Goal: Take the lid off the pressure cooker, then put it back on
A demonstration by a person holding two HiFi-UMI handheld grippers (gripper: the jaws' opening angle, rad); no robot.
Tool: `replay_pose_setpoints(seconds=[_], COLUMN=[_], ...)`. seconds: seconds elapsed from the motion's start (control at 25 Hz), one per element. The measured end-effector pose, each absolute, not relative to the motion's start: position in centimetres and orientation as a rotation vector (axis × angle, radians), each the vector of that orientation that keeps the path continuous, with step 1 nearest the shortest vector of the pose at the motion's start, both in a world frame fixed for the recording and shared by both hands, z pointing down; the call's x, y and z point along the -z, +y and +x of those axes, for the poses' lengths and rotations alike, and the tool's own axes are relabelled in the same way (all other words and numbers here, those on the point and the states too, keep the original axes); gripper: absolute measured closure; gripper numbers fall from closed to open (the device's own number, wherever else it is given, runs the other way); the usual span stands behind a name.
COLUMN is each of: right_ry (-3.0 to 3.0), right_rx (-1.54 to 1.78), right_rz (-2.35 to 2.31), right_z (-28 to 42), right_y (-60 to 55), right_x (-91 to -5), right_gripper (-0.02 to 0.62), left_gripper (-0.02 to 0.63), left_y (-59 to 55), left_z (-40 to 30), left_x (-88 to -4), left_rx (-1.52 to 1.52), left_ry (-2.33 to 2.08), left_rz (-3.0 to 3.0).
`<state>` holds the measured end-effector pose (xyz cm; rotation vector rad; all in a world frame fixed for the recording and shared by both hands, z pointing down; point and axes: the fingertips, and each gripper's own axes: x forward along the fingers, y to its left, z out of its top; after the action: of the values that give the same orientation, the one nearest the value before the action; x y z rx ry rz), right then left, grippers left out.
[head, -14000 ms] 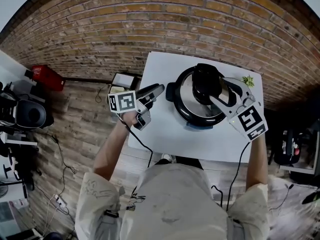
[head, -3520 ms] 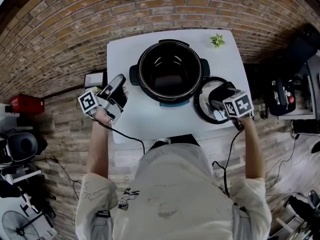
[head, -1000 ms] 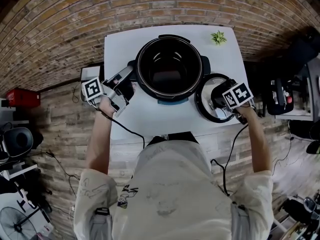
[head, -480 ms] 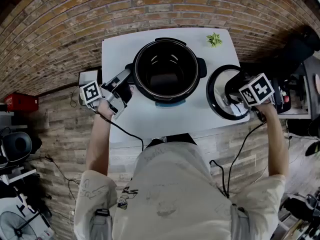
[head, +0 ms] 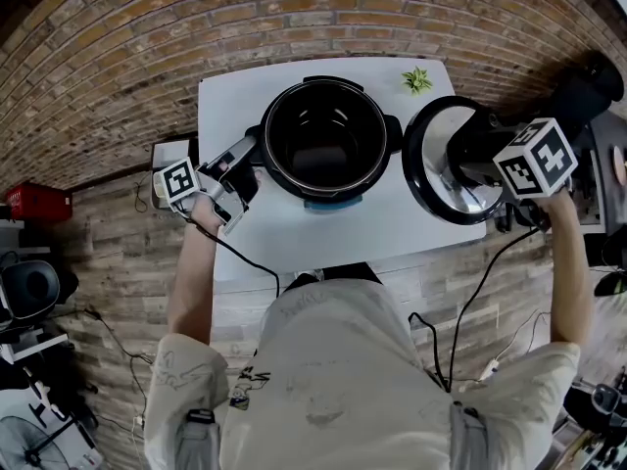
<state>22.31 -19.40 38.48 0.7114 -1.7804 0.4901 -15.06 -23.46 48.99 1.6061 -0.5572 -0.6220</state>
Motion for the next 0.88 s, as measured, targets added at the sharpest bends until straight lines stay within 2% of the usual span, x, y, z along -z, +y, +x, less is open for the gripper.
replay_pose_setpoints(seconds=[0.32, 0.88], right_ry=[-1.891, -1.934], right_rx=[-0.413, -0.328], right_rz=[0.598, 0.392], right_z=[15.3, 2.5], right_y=[-21.4, -23.7], right_x=[-34.9, -38.1], right_gripper=[0.295, 0.295], left_gripper=[0.510, 0.532], left_y=[-23.6, -23.5], left_z=[-15.0, -15.1], left_x=[-49.1, -48.9], left_rx=[0.629, 0.654], left_ry=[-0.565, -0.577], left_rz=[1.601, 1.580])
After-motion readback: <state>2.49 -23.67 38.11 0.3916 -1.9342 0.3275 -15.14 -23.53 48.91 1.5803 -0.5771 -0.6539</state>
